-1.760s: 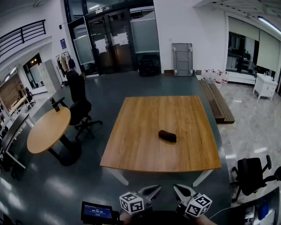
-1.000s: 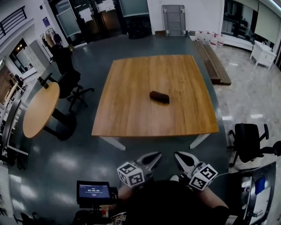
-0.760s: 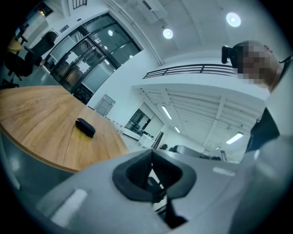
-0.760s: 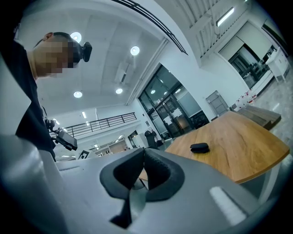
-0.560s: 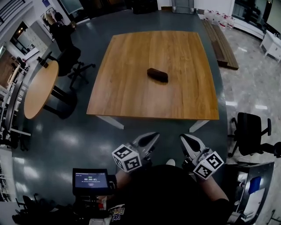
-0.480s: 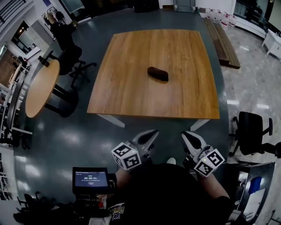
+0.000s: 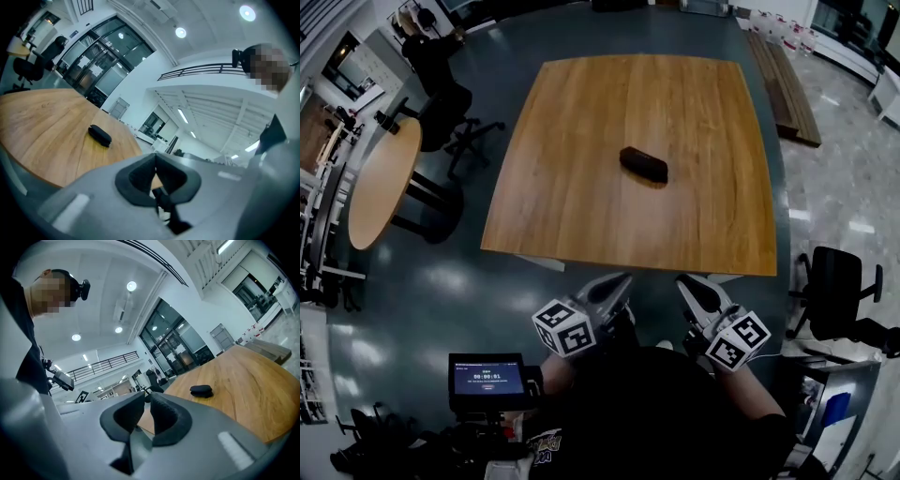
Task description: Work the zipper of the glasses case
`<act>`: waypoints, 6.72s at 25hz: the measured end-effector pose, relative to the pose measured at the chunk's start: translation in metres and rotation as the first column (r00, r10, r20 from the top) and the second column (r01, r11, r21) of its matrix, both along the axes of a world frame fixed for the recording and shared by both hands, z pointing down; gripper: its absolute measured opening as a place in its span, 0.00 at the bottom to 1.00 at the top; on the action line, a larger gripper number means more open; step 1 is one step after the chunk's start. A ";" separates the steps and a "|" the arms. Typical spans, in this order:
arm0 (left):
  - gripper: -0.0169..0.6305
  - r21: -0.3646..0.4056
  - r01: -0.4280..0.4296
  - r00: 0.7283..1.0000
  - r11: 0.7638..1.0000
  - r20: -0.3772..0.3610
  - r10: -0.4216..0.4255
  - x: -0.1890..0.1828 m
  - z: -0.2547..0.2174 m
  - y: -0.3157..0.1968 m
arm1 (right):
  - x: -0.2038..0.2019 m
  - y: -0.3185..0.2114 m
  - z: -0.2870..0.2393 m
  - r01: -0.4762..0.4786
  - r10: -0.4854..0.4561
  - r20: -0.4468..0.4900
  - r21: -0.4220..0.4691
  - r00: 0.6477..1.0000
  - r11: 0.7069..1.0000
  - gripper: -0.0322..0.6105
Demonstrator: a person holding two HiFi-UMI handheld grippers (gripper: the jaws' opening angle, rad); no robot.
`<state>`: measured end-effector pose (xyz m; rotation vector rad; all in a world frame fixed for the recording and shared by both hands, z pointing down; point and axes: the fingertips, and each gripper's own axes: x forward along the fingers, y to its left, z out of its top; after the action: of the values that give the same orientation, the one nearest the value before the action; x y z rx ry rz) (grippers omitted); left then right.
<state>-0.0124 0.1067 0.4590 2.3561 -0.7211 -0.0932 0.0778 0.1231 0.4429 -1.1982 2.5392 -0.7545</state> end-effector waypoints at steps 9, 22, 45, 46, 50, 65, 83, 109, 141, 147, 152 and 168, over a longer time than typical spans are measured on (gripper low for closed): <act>0.03 -0.012 -0.115 0.993 0.993 -0.040 0.115 -0.007 0.008 -0.118 | 0.003 -0.134 0.028 -0.124 0.117 -0.087 -0.074 0.989 0.990 0.17; 0.03 -0.129 0.021 1.000 0.991 -0.003 -0.022 -0.056 0.051 -0.204 | 0.044 -0.332 0.184 -0.132 -0.032 -0.427 -0.350 0.904 0.927 0.37; 0.03 0.109 -0.146 0.916 0.983 0.389 0.093 -0.047 0.044 -0.226 | -0.029 -0.295 0.190 0.369 -0.510 -0.364 -0.391 0.780 0.843 0.50; 0.10 0.151 -0.233 0.864 0.961 0.486 0.133 -0.048 0.046 -0.229 | -0.032 -0.292 0.171 0.424 -0.536 -0.451 -0.331 0.713 0.843 0.50; 0.23 0.237 -0.488 0.621 0.840 0.771 0.143 -0.046 0.056 -0.242 | -0.049 -0.272 0.094 0.629 -0.474 -0.802 -0.164 0.364 0.760 0.49; 0.42 0.242 -0.702 0.489 0.669 0.848 0.206 0.011 0.052 -0.217 | -0.094 -0.227 0.017 0.833 -0.134 -0.990 -0.105 -0.037 0.543 0.50; 0.42 0.503 -0.552 0.162 0.665 0.847 -0.506 -0.044 0.019 -0.286 | -0.096 -0.254 -0.062 0.321 0.011 -0.837 0.222 0.547 0.921 0.23; 0.41 0.520 -0.706 0.200 0.481 0.798 -0.569 -0.025 0.005 -0.263 | -0.067 -0.259 -0.036 0.180 -0.158 -0.507 -0.007 0.847 0.984 0.06; 0.40 0.326 -0.581 0.775 0.746 -0.061 0.629 -0.018 -0.124 -0.163 | -0.010 -0.232 -0.159 0.587 -0.586 -0.073 0.207 0.807 0.783 0.21; 0.40 0.309 -0.518 0.705 0.798 -0.375 0.602 -0.031 -0.156 -0.178 | -0.042 -0.207 -0.158 0.728 -0.701 -0.195 0.211 0.686 0.653 0.40; 0.40 0.316 -0.476 0.763 0.821 -0.315 0.564 -0.026 -0.142 -0.181 | -0.065 -0.223 -0.125 0.610 -0.594 0.316 0.057 0.740 0.791 0.52; 0.44 0.291 -0.603 0.784 0.743 0.043 0.620 0.016 -0.109 -0.166 | -0.092 -0.210 -0.104 0.455 -0.461 0.134 0.072 0.877 0.888 0.44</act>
<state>0.0032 -0.0593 0.3496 2.7401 0.1471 0.0269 -0.0138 -0.0872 0.3393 -0.4964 2.7204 -0.8485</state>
